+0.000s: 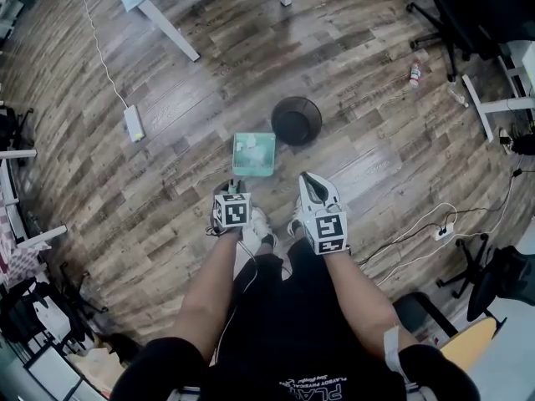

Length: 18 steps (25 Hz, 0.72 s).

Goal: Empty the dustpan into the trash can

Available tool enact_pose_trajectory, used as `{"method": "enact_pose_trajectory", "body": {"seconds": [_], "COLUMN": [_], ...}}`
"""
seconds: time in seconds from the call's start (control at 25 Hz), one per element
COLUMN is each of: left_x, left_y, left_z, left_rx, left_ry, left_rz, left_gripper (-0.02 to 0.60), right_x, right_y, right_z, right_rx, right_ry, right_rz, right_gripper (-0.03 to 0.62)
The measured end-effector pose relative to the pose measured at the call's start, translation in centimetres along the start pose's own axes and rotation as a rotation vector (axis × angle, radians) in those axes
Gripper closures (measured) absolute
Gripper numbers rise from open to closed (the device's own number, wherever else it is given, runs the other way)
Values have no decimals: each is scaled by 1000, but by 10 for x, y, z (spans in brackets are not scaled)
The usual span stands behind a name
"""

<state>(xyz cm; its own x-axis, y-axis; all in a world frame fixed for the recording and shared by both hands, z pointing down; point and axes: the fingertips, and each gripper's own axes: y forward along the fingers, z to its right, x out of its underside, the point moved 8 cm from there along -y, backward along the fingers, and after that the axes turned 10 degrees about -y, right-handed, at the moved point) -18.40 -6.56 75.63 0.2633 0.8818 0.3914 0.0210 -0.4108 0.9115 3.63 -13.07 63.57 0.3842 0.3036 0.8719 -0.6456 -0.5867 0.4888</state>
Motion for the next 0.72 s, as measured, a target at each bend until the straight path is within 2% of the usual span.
{"method": "enact_pose_trajectory", "body": {"seconds": [0.2,0.44,0.72], "left_x": [7,12,14], "left_y": [-7,-22,-46], "left_z": [-4,-11,-22], "left_rx": [-5,-14,-8], "left_ry": [-11,-15,17], "left_rz": [9,31,81], "left_gripper": [486,486,486], "right_x": [12,8,9], "right_y": [16,25,27], "right_z": [-11,-31,-54], "right_rx": [-17,-74,-53], "right_ry": [11,-45,-71], "right_rz": [-46,-50,-75], "right_gripper": [569,568,569]}}
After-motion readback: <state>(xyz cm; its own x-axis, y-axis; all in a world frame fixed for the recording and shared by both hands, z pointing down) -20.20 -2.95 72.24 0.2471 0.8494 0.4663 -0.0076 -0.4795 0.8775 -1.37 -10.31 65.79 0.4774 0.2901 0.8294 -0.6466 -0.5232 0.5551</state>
